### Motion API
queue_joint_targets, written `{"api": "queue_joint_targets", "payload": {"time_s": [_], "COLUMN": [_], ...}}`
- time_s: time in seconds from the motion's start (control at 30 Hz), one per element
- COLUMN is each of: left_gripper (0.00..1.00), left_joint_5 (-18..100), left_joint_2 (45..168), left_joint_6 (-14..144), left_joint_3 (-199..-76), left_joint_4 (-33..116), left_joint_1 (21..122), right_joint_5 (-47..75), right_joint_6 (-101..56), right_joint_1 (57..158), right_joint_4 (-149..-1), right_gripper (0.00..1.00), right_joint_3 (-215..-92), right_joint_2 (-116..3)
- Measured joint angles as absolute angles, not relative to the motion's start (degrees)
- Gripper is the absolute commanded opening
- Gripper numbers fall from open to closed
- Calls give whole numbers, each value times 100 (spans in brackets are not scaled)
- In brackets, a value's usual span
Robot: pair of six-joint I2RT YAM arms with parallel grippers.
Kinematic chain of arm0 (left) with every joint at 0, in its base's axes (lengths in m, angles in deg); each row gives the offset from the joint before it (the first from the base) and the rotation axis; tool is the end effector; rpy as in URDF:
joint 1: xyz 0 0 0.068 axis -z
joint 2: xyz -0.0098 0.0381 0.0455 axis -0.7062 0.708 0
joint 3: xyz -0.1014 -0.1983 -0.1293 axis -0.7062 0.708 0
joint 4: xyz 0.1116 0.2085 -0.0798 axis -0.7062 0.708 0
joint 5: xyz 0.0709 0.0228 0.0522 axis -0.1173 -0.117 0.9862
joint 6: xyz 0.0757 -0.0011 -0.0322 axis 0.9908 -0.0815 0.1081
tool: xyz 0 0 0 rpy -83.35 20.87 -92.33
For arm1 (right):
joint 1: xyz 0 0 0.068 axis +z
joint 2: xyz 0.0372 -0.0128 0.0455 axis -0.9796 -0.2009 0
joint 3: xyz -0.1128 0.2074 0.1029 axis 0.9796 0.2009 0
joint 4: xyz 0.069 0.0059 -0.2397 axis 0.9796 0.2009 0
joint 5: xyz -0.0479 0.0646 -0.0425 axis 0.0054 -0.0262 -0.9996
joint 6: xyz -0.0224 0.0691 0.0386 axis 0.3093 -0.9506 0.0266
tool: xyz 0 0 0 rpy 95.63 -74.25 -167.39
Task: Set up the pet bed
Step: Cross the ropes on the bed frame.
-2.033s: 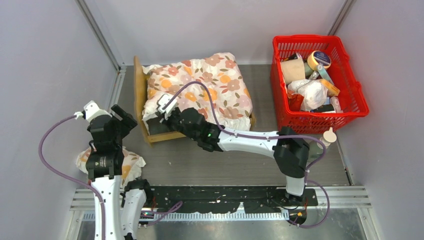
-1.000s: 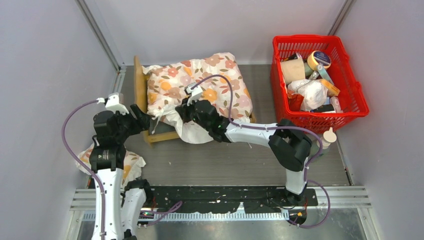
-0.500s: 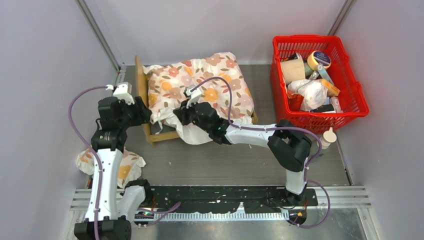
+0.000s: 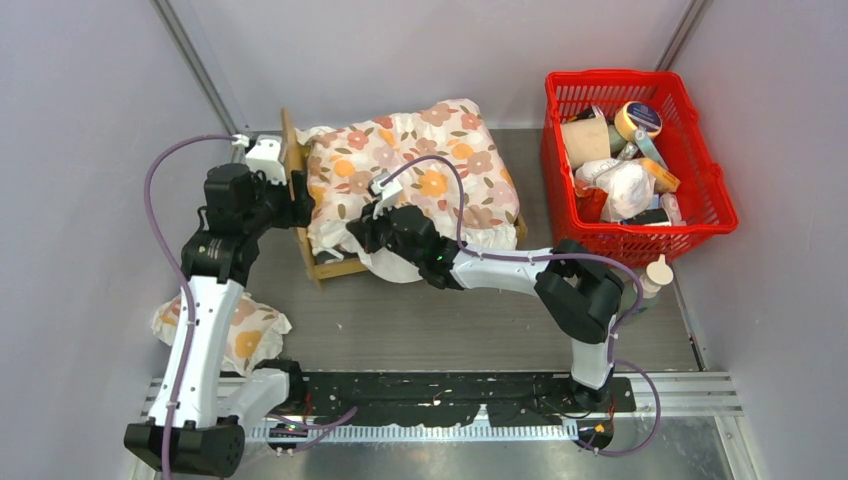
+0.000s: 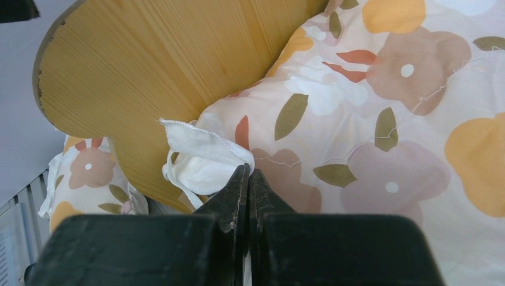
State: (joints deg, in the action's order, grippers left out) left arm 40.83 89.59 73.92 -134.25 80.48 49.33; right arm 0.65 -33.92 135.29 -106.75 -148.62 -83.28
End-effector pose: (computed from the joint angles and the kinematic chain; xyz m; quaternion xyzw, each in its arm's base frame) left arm 0.2346 -0.0286 0.3625 0.0540 0.8463 -0.0931 0.5218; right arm 0.2583 0.3823 0.2410 -0.2156 0.7133 0.3752 0.5513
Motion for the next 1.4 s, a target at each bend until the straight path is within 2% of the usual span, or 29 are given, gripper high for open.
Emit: {"api": "queue_joint_targets", "payload": {"time_s": [0.37, 0.67, 1.1, 1.4], "left_gripper": [60, 61, 61, 62], "left_joint_5": [4783, 3756, 3659, 3419], "left_joint_2": [8454, 7774, 8454, 9973], "left_joint_6": [6940, 7045, 7941, 8713], "left_joint_3": [-13010, -11880, -13180, -14190], "left_joint_4": [8268, 7785, 7952, 8585], "left_joint_1": [4929, 4929, 5084, 5292], "right_joint_5": [187, 52, -398, -387], "right_joint_6": [-3735, -4024, -4000, -4017], "right_joint_1": [13529, 13529, 13505, 13411], "right_joint_4": [-10688, -10701, -10452, -10463], "right_gripper": [5, 5, 5, 5], "right_joint_3": [-15321, -15509, -15721, -15721], "right_joint_2": [-8394, -8676, -8877, -8892]}}
